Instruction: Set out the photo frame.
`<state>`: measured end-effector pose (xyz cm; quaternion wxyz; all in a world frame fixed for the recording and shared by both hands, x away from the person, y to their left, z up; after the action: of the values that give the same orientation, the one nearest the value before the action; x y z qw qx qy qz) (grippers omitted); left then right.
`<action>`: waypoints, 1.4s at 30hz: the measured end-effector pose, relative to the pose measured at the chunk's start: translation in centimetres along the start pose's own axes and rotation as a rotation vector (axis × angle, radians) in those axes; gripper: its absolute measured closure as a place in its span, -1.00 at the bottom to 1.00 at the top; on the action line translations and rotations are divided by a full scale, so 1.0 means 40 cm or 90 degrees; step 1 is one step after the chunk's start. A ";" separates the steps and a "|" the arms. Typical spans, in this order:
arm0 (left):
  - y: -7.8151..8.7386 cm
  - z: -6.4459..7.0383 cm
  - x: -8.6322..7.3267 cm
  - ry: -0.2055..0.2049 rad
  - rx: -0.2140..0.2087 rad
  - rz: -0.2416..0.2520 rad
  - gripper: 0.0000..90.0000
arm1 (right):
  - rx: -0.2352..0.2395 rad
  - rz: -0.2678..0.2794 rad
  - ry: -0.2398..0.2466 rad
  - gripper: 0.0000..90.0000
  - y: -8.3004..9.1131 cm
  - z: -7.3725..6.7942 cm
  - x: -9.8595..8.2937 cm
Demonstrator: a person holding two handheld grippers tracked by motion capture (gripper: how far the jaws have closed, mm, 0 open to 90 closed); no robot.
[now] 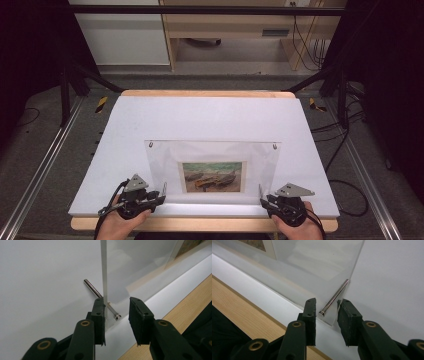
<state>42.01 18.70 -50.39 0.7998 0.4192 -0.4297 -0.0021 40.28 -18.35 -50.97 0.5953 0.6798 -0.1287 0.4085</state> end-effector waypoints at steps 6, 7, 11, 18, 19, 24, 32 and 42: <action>-0.001 0.001 -0.002 -0.010 0.005 -0.009 0.45 | -0.002 -0.006 0.006 0.52 -0.001 -0.001 -0.003; -0.001 0.001 -0.002 -0.009 0.005 -0.009 0.45 | -0.002 -0.005 0.005 0.52 -0.001 -0.001 -0.003; -0.001 0.001 -0.002 -0.011 0.004 -0.009 0.45 | 0.001 -0.005 0.002 0.52 -0.002 -0.001 -0.004; -0.001 0.000 -0.002 -0.010 -0.003 -0.007 0.45 | 0.006 -0.003 -0.004 0.51 -0.002 0.001 -0.003; -0.001 0.000 -0.003 -0.010 -0.004 -0.008 0.45 | 0.007 -0.004 -0.003 0.51 -0.002 0.001 -0.003; -0.001 -0.001 -0.003 -0.008 -0.007 -0.007 0.45 | 0.010 -0.006 -0.004 0.47 -0.002 0.000 -0.003; -0.004 0.001 -0.002 -0.008 -0.009 -0.003 0.35 | 0.013 -0.002 -0.003 0.28 -0.003 -0.001 -0.001; 0.002 -0.003 0.000 -0.013 -0.007 0.006 0.06 | 0.003 0.006 0.005 0.01 -0.004 0.003 0.001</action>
<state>42.06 18.84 -50.35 0.7976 0.4125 -0.4401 -0.0052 40.45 -18.41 -51.05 0.5923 0.6791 -0.1287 0.4141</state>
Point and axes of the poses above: each handheld gripper's, and its own axes: y roughly backward along the jaws, x roughly out of its top, z roughly to its right, the point moved 7 cm from there along -y, roughly forward along the jaws, and after that the axes turned 10 degrees about -x, right-handed, at the moved point
